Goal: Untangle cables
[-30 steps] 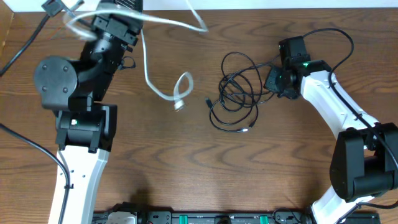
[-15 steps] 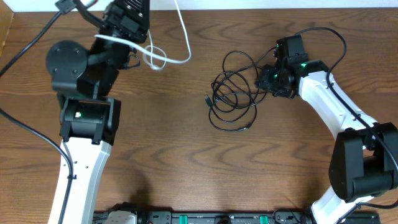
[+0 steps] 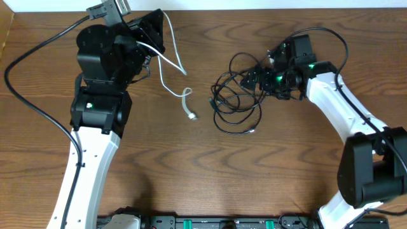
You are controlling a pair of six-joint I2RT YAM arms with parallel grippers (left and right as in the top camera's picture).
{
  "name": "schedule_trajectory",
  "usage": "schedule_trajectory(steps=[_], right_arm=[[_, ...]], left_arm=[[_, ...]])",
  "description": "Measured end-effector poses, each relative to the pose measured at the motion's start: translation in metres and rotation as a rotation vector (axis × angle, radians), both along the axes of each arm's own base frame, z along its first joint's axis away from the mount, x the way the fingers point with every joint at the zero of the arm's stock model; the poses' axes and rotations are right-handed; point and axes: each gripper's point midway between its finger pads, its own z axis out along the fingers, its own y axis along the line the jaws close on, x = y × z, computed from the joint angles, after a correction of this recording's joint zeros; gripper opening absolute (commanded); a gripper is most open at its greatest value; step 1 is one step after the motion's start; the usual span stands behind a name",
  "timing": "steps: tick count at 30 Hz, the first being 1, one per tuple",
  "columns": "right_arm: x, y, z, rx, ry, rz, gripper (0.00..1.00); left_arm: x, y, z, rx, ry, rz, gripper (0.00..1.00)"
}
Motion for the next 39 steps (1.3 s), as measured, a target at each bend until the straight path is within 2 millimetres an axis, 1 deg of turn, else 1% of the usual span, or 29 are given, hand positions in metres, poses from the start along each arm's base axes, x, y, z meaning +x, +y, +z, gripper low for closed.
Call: schedule_trajectory(steps=[2,3,4,7,10,12,13,16,19,22,24,26,28,30,33,38,39], right_arm=[[-0.002,0.007,0.019,0.051,-0.038,0.041,0.99],[-0.004,0.011,0.037,0.085,-0.077,0.065,0.99],[-0.004,0.014,0.046,0.102,-0.099,0.077,0.99],[-0.008,0.025,0.098,0.193,-0.233,0.139,0.99],[-0.016,0.039,0.159,0.301,-0.405,0.229,0.99],[-0.021,0.042,0.181,0.322,-0.470,0.257,0.99],[-0.024,0.042,0.188,0.321,-0.490,0.259,0.99],[-0.028,0.042,0.195,0.312,-0.507,0.258,0.99],[-0.029,0.051,0.202,0.334,-0.547,0.300,0.99],[-0.040,0.074,0.215,0.359,-0.644,0.416,0.99],[-0.054,0.096,0.219,0.364,-0.704,0.514,0.99],[-0.066,0.115,0.217,0.337,-0.749,0.581,0.99],[-0.073,0.132,0.212,0.279,-0.791,0.612,0.99],[-0.074,0.142,0.209,0.225,-0.826,0.621,0.99],[-0.076,0.151,0.209,0.173,-0.884,0.645,0.99],[-0.082,0.168,0.216,0.123,-1.005,0.704,0.99],[-0.083,0.171,0.218,0.118,-1.024,0.708,0.97]], left_arm=[[0.001,0.001,-0.002,0.010,0.002,0.008,0.07],[0.001,0.002,-0.001,0.015,0.000,0.010,0.08],[0.001,0.002,-0.002,0.016,0.000,0.011,0.08],[0.001,0.002,-0.003,0.020,0.005,0.011,0.07],[0.000,0.002,-0.005,0.021,0.011,0.011,0.08],[0.000,0.002,-0.006,0.021,0.017,0.011,0.07],[0.000,0.002,-0.006,0.021,0.018,0.011,0.07],[0.000,0.002,-0.007,0.019,0.022,0.011,0.07],[0.000,0.002,-0.008,0.019,0.026,0.011,0.07],[0.000,0.002,-0.009,-0.001,0.038,0.014,0.07],[0.000,0.002,-0.008,-0.027,0.049,0.019,0.08],[0.000,0.002,-0.009,-0.042,0.058,0.022,0.08],[0.000,0.004,-0.013,-0.053,0.079,0.035,0.07],[0.000,0.008,-0.019,-0.058,0.108,0.059,0.08],[-0.001,0.012,-0.027,-0.060,0.142,0.086,0.08],[-0.001,0.014,-0.032,-0.094,0.176,0.111,0.07],[-0.001,0.014,-0.032,-0.099,0.181,0.112,0.08]])
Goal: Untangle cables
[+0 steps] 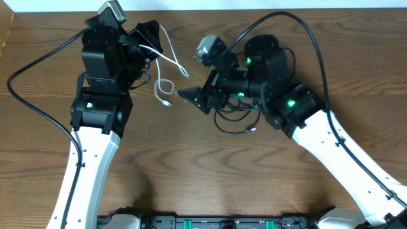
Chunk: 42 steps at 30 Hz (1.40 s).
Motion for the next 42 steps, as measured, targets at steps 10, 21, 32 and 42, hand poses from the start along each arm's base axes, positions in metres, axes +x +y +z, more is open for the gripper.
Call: schedule_trajectory(steps=[10,21,32,42], right_arm=[[0.007,0.010,0.023,0.041,-0.133,-0.034,0.19],[0.012,0.012,0.041,0.119,-0.132,-0.064,0.01],[0.027,0.004,0.076,0.273,-0.124,-0.141,0.01],[0.030,0.002,0.078,0.289,-0.109,-0.162,0.01]], left_arm=[[-0.002,-0.003,-0.004,-0.026,0.029,-0.012,0.08],[-0.015,-0.002,-0.036,0.068,0.140,-0.044,0.08],[-0.053,-0.003,-0.114,0.397,0.379,-0.249,0.07],[-0.082,-0.092,-0.143,0.445,0.329,-0.720,0.07]])
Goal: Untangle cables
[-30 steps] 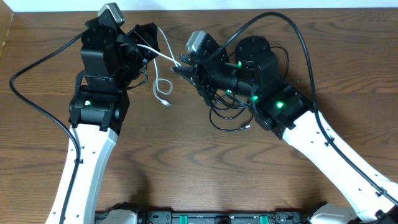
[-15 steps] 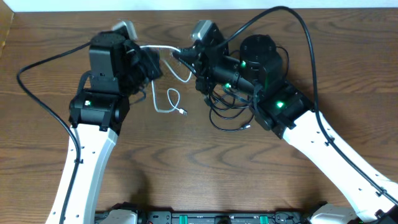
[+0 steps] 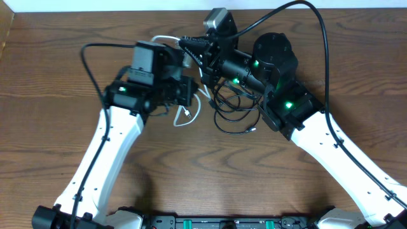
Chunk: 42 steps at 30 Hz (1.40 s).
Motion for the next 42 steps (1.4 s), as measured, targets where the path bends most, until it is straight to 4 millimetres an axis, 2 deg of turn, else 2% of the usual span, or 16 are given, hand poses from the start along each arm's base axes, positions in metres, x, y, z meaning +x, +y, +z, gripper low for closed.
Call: schedule_trajectory(steps=[4,7,16,18,21,26,30,33,37,42], right_arm=[[0.017,-0.012,-0.006,-0.015,0.024,-0.112,0.01],[0.037,-0.032,-0.015,-0.034,0.054,-0.235,0.01],[0.089,-0.112,-0.038,-0.030,0.191,-0.519,0.01],[0.094,-0.125,-0.044,-0.033,0.224,-0.547,0.01],[0.091,-0.128,-0.052,-0.046,0.264,-0.541,0.01],[0.085,-0.131,-0.061,-0.061,0.325,-0.548,0.01],[0.087,-0.142,-0.070,-0.049,0.383,-0.613,0.01],[0.089,-0.143,-0.066,-0.019,0.387,-0.615,0.01],[0.091,-0.137,-0.047,0.048,0.345,-0.562,0.01],[0.087,-0.121,-0.005,0.153,0.228,-0.426,0.01]], left_arm=[[-0.014,-0.024,0.005,-0.036,-0.011,-0.109,0.07],[-0.023,-0.034,0.015,-0.085,-0.029,-0.181,0.07],[-0.063,-0.053,0.074,-0.266,-0.158,-0.380,0.07],[-0.069,-0.054,0.085,-0.288,-0.188,-0.404,0.08],[-0.073,-0.056,0.098,-0.313,-0.238,-0.429,0.07],[-0.064,-0.054,0.113,-0.320,-0.306,-0.390,0.08],[-0.039,-0.033,0.106,-0.245,-0.284,-0.194,0.08],[-0.025,-0.017,0.095,-0.176,-0.261,-0.067,0.08],[-0.018,-0.005,0.081,-0.121,-0.221,0.011,0.07],[-0.016,-0.009,0.056,-0.109,-0.125,-0.002,0.07]])
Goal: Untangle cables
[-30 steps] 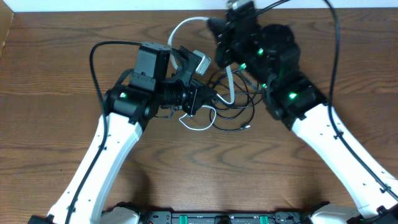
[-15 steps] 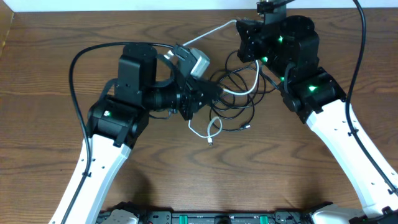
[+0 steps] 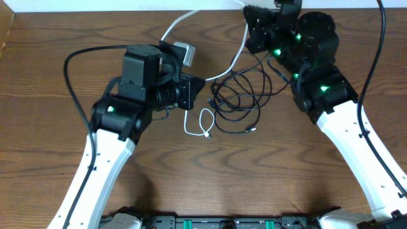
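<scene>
The white cable point(image 3: 191, 14) arcs along the table's far edge. One strand drops from my right gripper point(image 3: 249, 22) toward the left gripper's tip, and a loop with a connector point(image 3: 203, 124) lies below it. My right gripper sits at the far edge, shut on the white cable. The left gripper point(image 3: 198, 86) points right at the end of that strand, with its fingers together. A black cable tangle point(image 3: 238, 98) lies between the two arms, and its top strands reach up under the right gripper.
The left arm's own black lead point(image 3: 73, 70) loops over the table's left side. The right arm's lead point(image 3: 375, 57) curves along the right. A rail with green clips point(image 3: 210, 222) lines the near edge.
My right gripper has moved from the table's middle back to the far right edge, drawing the white cable out into a long arc. The left gripper shifted slightly right. The white loop now lies lower.
At first my left gripper held the white cable at the far left while my right gripper was at the black tangle. Then the right gripper was at the white cable's free end, then both met mid-table. Now the white cable stretches wide beside the tangle.
</scene>
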You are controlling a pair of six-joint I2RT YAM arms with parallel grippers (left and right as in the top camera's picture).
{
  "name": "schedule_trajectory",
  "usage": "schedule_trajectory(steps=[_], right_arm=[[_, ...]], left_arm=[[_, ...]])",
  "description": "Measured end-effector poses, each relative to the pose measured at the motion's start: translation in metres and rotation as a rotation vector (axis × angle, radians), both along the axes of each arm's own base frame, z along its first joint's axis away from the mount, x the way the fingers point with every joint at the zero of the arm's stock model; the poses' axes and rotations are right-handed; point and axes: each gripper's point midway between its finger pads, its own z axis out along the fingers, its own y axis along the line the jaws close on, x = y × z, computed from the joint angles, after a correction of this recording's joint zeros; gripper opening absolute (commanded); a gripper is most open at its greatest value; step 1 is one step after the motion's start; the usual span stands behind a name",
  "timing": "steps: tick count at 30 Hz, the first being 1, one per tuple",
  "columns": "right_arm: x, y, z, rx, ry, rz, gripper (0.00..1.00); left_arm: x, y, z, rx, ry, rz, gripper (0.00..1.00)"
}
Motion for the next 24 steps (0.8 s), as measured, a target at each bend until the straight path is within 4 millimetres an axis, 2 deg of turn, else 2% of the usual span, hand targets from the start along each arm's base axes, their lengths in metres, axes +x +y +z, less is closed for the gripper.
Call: schedule_trajectory(steps=[3,5,9,13,16,17,19,22,24], right_arm=[[-0.008,0.010,0.025,0.041,-0.096,0.075,0.01],[-0.012,0.014,0.035,0.055,-0.136,0.109,0.01],[-0.019,0.019,0.047,0.074,-0.185,0.154,0.01],[-0.028,0.024,0.063,0.117,-0.231,0.205,0.01],[-0.030,0.026,0.066,0.131,-0.236,0.223,0.01],[-0.030,0.026,0.064,0.129,-0.228,0.223,0.06],[-0.028,0.026,0.052,0.110,-0.174,0.219,0.27],[-0.024,0.024,0.023,0.052,-0.068,0.197,0.52],[-0.022,0.022,0.004,-0.005,-0.019,0.186,0.64]], left_arm=[[-0.003,-0.010,-0.013,-0.021,0.057,-0.056,0.07],[-0.007,-0.017,-0.016,-0.042,0.079,-0.110,0.07],[-0.016,-0.029,-0.017,-0.071,0.092,-0.183,0.07],[-0.017,-0.030,-0.019,-0.063,0.091,-0.188,0.07],[-0.013,-0.029,-0.025,-0.046,0.097,-0.177,0.07],[-0.013,-0.029,-0.026,-0.042,0.103,-0.175,0.07],[-0.012,-0.028,-0.029,-0.038,0.111,-0.173,0.08],[-0.013,-0.029,-0.029,-0.040,0.110,-0.183,0.08],[-0.016,-0.030,-0.029,-0.044,0.111,-0.201,0.08]])
